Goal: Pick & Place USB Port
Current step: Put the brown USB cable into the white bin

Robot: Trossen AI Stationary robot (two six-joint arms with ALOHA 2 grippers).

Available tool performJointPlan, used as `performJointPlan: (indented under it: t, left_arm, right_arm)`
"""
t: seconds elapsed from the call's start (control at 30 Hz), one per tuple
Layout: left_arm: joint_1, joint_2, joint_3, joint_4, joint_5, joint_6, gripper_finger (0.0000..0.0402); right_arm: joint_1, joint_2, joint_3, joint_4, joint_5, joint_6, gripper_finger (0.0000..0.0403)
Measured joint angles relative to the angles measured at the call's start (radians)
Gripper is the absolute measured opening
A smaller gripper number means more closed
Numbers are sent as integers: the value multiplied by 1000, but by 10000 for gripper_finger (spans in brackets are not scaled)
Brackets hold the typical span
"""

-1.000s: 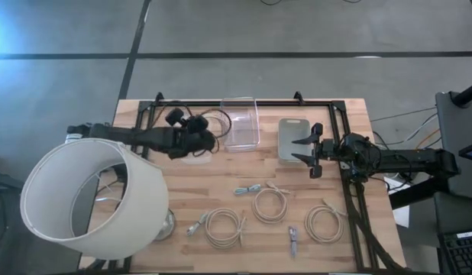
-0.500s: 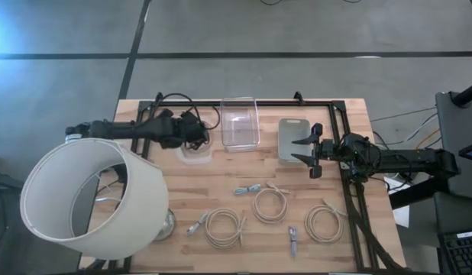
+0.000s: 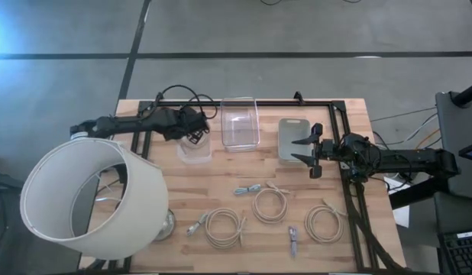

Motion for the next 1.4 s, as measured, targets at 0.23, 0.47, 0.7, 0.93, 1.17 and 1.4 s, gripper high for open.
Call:
performJointPlan:
  t: [0.23,0.47,0.7,0.93,1.17,1.4]
  left_arm:
    - [0,30,0,68,-13,110,26]
    - [0,47,0,71,-14,133,31]
    - [6,50,0,8,7,124,26]
    - [23,50,0,-30,32,93,37]
    - [31,50,0,-30,46,109,38]
    - [34,50,-1,-30,51,110,39]
  right_arm:
    - [0,0,0,0,0,-18,201]
    - [0,0,0,0,0,-18,201]
    - [0,0,0,0,0,-17,201]
    - [0,0,0,-1,0,-14,201]
    - [0,0,0,-1,0,-15,201]
    - [0,0,0,0,0,-15,201]
